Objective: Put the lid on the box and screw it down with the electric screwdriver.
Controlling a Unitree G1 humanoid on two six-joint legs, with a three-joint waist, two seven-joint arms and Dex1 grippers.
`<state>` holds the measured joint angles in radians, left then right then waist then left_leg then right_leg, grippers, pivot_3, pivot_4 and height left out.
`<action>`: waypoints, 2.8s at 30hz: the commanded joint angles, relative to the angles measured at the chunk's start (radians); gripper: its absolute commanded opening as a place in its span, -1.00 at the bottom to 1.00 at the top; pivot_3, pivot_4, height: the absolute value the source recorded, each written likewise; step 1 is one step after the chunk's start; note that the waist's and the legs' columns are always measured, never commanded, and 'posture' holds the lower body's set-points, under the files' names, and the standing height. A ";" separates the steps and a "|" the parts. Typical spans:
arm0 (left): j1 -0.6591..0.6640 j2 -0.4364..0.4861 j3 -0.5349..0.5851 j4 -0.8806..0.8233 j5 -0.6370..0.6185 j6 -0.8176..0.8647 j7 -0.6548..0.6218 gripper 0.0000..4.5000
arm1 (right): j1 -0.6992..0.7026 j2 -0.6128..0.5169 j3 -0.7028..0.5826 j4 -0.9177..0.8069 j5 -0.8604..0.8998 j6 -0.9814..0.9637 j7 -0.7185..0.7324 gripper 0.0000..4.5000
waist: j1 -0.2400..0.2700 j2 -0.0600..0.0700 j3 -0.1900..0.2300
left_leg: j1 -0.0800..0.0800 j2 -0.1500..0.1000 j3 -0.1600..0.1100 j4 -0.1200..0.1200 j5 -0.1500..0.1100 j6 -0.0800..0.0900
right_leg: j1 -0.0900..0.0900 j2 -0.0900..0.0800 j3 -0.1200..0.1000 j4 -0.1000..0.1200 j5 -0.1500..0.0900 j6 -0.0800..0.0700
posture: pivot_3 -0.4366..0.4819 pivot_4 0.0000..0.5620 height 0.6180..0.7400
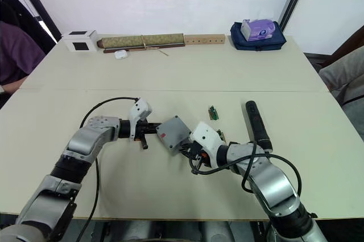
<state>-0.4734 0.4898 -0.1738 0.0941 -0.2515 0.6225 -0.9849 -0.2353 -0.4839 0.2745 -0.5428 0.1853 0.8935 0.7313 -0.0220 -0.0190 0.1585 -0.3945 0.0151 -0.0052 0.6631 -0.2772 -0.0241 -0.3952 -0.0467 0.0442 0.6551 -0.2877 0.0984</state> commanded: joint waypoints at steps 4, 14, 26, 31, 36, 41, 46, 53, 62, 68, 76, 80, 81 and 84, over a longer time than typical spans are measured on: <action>0.053 -0.004 0.032 -0.134 -0.054 0.077 0.029 -1.00 | -0.066 -0.004 0.029 0.092 -0.058 -0.161 -0.036 -0.80 | 0.009 0.000 0.000 | 0.000 0.000 0.000 0.000 0.000 0.000 | 0.000 -0.001 0.000 0.000 0.000 0.000 | -0.05 -0.47 1.00; 0.051 -0.007 0.045 -0.142 -0.070 0.095 0.040 -1.00 | -0.056 -0.016 0.017 0.121 -0.049 -0.184 -0.030 -0.80 | 0.008 0.000 0.000 | 0.000 0.000 0.000 0.000 0.000 0.000 | 0.000 -0.001 0.000 0.000 0.000 0.000 | -0.05 -0.47 1.00; 0.057 0.021 0.003 -0.191 -0.085 0.105 -0.017 -1.00 | -0.023 -0.031 -0.025 0.104 -0.039 -0.169 -0.050 -0.80 | 0.009 0.000 0.000 | -0.001 0.000 0.000 0.000 0.000 0.000 | 0.000 -0.002 0.000 0.000 0.000 0.000 | -0.05 -0.47 1.00; 0.054 0.028 0.013 -0.175 -0.083 0.102 -0.013 -1.00 | -0.004 -0.055 -0.044 0.076 -0.021 -0.158 -0.040 -0.80 | 0.009 0.000 0.000 | -0.001 0.000 0.000 0.000 0.000 0.000 | 0.000 -0.002 0.000 0.000 0.000 0.000 | -0.05 -0.47 1.00; 0.052 0.052 0.029 -0.177 -0.084 0.104 -0.007 -1.00 | 0.032 -0.080 -0.073 0.014 0.026 -0.140 -0.020 -0.80 | 0.008 0.000 0.001 | -0.001 0.000 0.000 0.000 0.000 0.000 | 0.000 -0.002 0.000 0.000 0.000 0.000 | -0.05 -0.47 1.00; 0.005 0.075 0.148 -0.151 -0.144 0.120 0.022 -1.00 | 0.089 -0.113 -0.194 -0.109 0.109 -0.054 -0.026 -0.80 | 0.009 -0.001 0.003 | -0.001 0.001 0.000 0.000 0.000 0.000 | 0.000 -0.002 0.000 0.000 0.000 0.000 | -0.05 -0.47 1.00; -0.113 0.137 0.201 -0.220 -0.295 0.242 -0.066 -1.00 | 0.136 -0.113 -0.505 -0.204 0.277 0.111 -0.065 -0.80 | 0.010 -0.002 0.006 | -0.004 0.001 -0.001 0.000 0.000 0.000 | -0.002 -0.002 -0.001 -0.001 0.000 0.000 | -0.05 -0.47 1.00; -0.119 0.178 0.047 -0.363 -0.291 0.206 -0.152 -1.00 | 0.334 -0.124 -0.512 -0.215 0.218 0.031 -0.135 -0.09 | 0.011 -0.002 0.006 | -0.007 0.001 -0.001 -0.002 0.000 0.000 | -0.003 -0.002 -0.001 -0.004 0.000 0.000 | -0.05 -0.47 1.00; -0.112 0.201 -0.029 -0.361 -0.234 0.127 -0.168 -1.00 | 0.347 -0.044 -0.460 -0.158 0.194 -0.034 -0.251 0.99 | 0.007 -0.002 0.006 | -0.006 0.001 0.000 -0.001 0.000 0.000 | -0.003 0.001 0.000 -0.004 0.000 0.000 | -0.05 -0.47 1.00; -0.106 0.210 -0.036 -0.346 -0.217 0.105 -0.170 -1.00 | 0.338 -0.030 -0.433 -0.131 0.175 -0.078 -0.284 0.88 | 0.010 -0.002 0.006 | -0.007 0.000 0.000 -0.001 0.000 0.000 | -0.005 0.000 0.000 -0.005 0.000 0.000 | -0.05 -0.47 1.00; -0.074 0.216 -0.038 -0.362 -0.207 0.106 -0.157 -1.00 | 0.337 -0.029 -0.388 -0.104 0.162 -0.115 -0.299 -0.01 | 0.008 -0.002 0.006 | -0.008 0.001 0.000 -0.001 0.000 0.000 | -0.005 0.000 0.000 -0.004 0.000 0.000 | -0.05 -0.47 1.00; -0.077 0.217 -0.033 -0.358 -0.205 0.111 -0.151 -1.00 | 0.341 -0.026 -0.371 -0.101 0.163 -0.126 -0.297 -0.01 | 0.009 -0.002 0.006 | -0.008 0.001 0.000 -0.001 0.000 0.000 | -0.006 0.001 0.000 -0.004 0.000 0.000 | -0.05 -0.47 1.00; -0.077 0.218 -0.032 -0.356 -0.205 0.110 -0.151 -1.00 | 0.338 -0.025 -0.366 -0.098 0.162 -0.127 -0.299 -0.01 | 0.009 -0.002 0.006 | -0.008 0.001 0.000 -0.001 0.000 0.000 | -0.006 0.000 0.000 -0.004 0.000 0.000 | -0.05 -0.47 1.00; -0.077 0.221 -0.031 -0.354 -0.206 0.111 -0.149 -1.00 | 0.330 -0.028 -0.351 -0.091 0.159 -0.130 -0.299 -0.01 | 0.009 -0.002 0.006 | -0.008 0.001 0.000 -0.001 0.000 0.000 | -0.006 0.000 0.000 -0.004 0.000 0.000 | -0.05 -0.47 1.00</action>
<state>-0.5430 0.6998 -0.2219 -0.2381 -0.4526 0.7367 -1.1347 0.1071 -0.5140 -0.0813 -0.6212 0.3468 0.7850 0.4338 -0.0130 -0.0206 0.1649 -0.4026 0.0156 -0.0048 0.6619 -0.2773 -0.0241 -0.4008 -0.0463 0.0443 0.6509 -0.2878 0.0983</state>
